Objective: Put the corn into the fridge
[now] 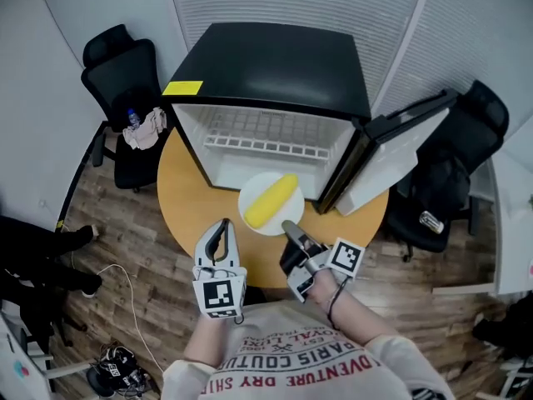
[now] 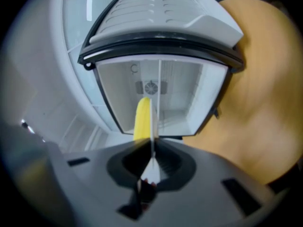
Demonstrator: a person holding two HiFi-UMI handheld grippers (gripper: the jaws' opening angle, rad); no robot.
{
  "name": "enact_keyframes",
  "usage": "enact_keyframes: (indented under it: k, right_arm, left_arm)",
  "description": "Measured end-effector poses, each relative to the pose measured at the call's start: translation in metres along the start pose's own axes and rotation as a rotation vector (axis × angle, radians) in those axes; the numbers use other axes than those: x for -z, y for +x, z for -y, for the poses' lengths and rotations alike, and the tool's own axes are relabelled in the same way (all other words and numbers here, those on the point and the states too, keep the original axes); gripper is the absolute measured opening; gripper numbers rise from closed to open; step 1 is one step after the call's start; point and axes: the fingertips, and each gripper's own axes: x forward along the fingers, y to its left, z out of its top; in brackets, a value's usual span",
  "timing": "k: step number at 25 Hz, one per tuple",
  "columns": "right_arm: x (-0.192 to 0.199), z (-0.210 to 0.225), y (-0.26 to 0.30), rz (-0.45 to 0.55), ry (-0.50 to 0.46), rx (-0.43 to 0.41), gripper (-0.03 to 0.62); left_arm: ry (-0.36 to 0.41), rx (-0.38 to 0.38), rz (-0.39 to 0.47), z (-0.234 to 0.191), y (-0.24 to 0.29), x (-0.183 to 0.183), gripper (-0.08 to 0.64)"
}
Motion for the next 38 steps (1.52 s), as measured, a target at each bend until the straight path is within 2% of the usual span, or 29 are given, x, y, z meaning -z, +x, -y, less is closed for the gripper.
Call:
enact_keyframes:
  k: [7,19,30,38]
  right_arm:
    - [-0.025,-0.019,0.044,0.12,0.012,-0.011,0.04]
    - [-0.054,-0.015,0.097,0.309,0.016,0.037,0.043]
    - [-0.067,-0.003,0.121,0.436,0.05,0.075,0.044]
    - [-0.079,-0.004,0.135,0.483,0.065,0.082,0.043]
  left_arm:
    - [0.008,0.101,0.015,-0.034,0.058,-0.012,0.032]
    - [-0.008,0.256,0.002,-0.061,0.12,0.0,0.032]
    - [-0.026,0.354,-0.015,-0.069,0.155,0.011,0.032]
    - [-0.044,0.391,-0.027,-0.071,0.168,0.019,0.032]
